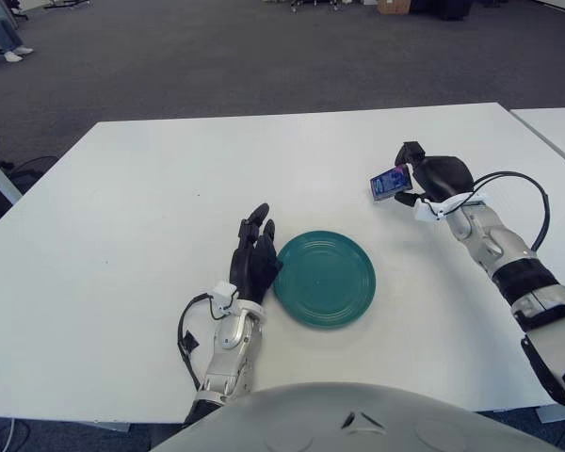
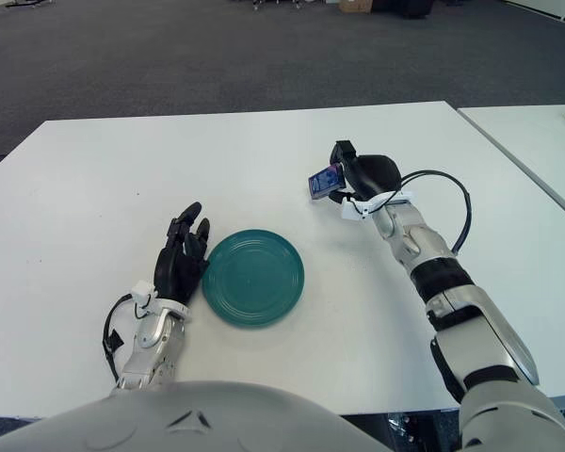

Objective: Put the gum into the plate.

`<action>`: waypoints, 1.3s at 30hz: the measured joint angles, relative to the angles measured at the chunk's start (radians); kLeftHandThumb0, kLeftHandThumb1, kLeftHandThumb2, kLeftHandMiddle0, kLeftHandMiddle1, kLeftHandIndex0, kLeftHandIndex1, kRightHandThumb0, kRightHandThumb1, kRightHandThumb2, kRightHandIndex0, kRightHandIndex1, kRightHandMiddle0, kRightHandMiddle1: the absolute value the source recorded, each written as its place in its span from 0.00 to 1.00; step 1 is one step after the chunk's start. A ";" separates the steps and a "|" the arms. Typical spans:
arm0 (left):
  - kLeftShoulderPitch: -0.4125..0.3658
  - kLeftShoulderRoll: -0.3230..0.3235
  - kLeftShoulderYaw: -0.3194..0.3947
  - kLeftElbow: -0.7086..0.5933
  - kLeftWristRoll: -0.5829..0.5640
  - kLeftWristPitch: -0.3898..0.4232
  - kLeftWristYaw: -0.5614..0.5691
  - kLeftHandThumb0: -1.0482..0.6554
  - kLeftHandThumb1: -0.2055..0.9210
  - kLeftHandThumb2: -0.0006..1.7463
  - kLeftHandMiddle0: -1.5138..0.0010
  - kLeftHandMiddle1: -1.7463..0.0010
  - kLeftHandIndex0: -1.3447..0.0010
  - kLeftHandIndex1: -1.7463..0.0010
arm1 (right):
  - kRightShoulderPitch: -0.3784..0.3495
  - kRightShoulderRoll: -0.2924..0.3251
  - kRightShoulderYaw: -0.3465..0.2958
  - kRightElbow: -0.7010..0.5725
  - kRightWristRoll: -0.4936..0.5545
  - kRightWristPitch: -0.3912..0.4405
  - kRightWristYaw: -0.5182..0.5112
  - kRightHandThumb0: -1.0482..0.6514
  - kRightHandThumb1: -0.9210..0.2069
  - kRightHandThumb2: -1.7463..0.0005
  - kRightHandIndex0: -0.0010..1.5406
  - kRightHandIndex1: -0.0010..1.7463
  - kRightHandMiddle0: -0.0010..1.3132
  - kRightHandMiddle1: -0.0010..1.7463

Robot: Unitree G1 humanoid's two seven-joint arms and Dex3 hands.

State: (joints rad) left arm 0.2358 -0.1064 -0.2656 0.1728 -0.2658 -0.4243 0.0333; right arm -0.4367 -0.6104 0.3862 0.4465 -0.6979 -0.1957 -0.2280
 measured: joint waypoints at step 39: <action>-0.005 0.000 0.026 0.037 0.045 -0.048 -0.034 0.06 1.00 0.51 0.85 1.00 1.00 0.62 | 0.212 0.035 -0.099 -0.532 0.039 0.056 0.315 0.37 0.33 0.42 0.52 1.00 0.33 1.00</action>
State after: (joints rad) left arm 0.2307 -0.1063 -0.2399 0.2099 -0.2204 -0.4719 -0.0011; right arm -0.2249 -0.5755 0.2868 -0.0854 -0.6593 -0.1400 0.0869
